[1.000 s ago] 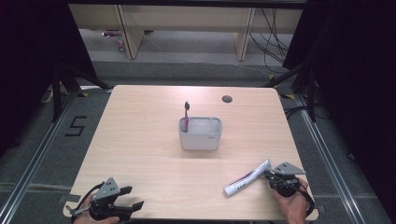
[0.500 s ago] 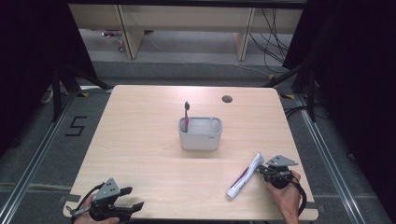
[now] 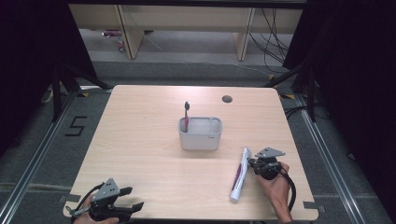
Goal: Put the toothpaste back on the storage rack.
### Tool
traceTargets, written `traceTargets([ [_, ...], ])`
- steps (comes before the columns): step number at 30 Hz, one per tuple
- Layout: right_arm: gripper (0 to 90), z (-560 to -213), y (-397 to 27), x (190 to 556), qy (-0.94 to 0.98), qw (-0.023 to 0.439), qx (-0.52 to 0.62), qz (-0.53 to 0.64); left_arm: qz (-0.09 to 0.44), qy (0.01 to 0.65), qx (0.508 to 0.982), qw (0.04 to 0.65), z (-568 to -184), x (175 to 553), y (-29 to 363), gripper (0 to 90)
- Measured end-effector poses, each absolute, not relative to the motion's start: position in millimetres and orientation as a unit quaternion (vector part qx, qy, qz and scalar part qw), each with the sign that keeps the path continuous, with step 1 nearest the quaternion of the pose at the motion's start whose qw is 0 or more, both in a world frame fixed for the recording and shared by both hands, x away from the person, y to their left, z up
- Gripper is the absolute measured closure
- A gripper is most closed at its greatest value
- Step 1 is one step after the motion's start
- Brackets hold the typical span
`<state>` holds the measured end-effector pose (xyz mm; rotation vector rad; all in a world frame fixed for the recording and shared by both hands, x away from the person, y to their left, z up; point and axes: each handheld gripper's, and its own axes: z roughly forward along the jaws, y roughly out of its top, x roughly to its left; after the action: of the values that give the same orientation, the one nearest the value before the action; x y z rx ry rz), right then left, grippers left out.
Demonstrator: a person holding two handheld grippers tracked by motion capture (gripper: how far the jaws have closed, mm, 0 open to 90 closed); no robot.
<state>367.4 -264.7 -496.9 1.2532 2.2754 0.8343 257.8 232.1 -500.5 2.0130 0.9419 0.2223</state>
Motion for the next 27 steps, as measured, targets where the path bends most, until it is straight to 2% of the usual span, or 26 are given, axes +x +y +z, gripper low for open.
traceTargets([
  [27,86.4,-492.8,-227.0,387.8,0.837,0.172,0.431,0.290,0.089,0.378,0.807,0.445,-500.5,256.4,232.1,27.3],
])
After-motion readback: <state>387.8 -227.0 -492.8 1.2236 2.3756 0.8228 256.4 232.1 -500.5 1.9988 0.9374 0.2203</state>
